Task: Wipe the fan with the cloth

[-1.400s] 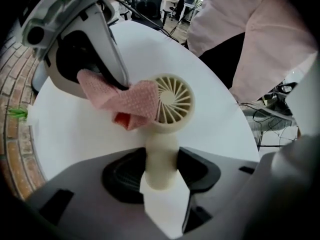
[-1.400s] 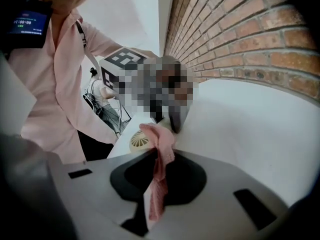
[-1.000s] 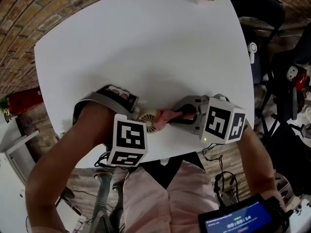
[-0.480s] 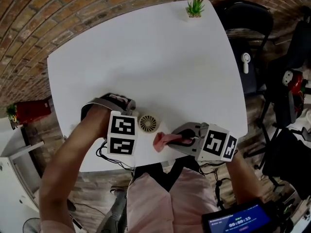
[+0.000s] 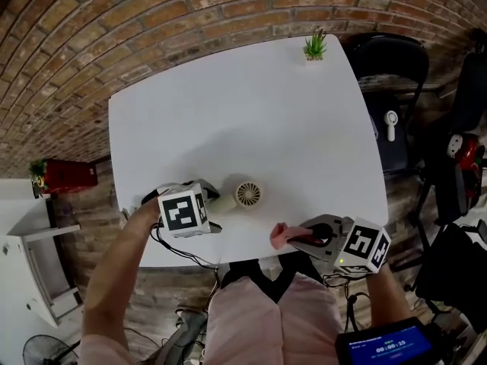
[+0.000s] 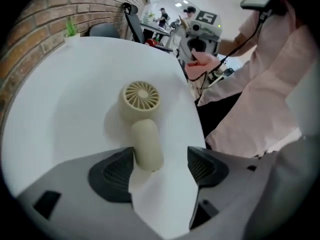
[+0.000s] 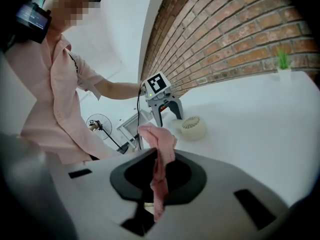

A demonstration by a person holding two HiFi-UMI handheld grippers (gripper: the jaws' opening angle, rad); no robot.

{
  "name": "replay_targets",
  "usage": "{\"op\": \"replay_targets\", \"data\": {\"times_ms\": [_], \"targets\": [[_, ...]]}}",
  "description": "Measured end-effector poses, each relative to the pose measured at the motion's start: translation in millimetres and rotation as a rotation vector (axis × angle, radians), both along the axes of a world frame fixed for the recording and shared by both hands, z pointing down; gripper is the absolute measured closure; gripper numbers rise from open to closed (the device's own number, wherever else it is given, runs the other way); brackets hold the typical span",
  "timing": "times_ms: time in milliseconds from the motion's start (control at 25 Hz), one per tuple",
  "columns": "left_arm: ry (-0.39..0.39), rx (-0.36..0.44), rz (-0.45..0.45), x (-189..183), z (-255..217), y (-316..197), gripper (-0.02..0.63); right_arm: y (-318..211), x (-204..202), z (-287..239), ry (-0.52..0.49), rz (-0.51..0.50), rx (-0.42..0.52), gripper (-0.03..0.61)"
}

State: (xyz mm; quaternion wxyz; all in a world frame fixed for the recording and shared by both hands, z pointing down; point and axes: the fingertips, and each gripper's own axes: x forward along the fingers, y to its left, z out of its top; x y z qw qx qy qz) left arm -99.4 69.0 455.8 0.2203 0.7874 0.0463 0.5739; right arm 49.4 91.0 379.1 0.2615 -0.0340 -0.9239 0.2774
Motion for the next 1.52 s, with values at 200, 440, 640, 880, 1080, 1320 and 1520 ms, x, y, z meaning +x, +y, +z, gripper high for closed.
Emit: {"op": "replay_targets", "data": {"times_ms": [200,440,640,880,1080,1320,1520], "targets": [[0.195,-0.149,-0.170,51.8,-7.7,45.8,0.270,1.8,17.1,1.0,0.000,0.023,0.004,0.546],[0.397,-0.183,-0.408,119.0,-20.9,37.5,0.268,2.2,39.1,3.0,-0.003,0.052,0.013,0.546],[0.443,-0.123,-0.472,151.5,-25.1,17.8,0.268,-1.2,53.8,5.4,0.011,0.088,0.022,0.546],[0.455,-0.058,-0.445,147.0,-54.3,23.0,0.268,-28.2,62.9,13.2,0.076,0.216,0.054,0.544],[0.388,0.293,-0.483,100.0,-82.1,-33.1,0.268,-59.4,75.7,28.1,0.264,0.324,0.279,0.541],[0.210,0.404,-0.222,90.5,-41.5,-61.2,0.262,-55.0,75.9,57.9,0.441,0.270,0.377,0.427],[0.166,0.408,-0.079,96.8,-16.2,-60.2,0.285,-50.8,81.3,39.7,0.409,0.228,0.323,0.307]]}}
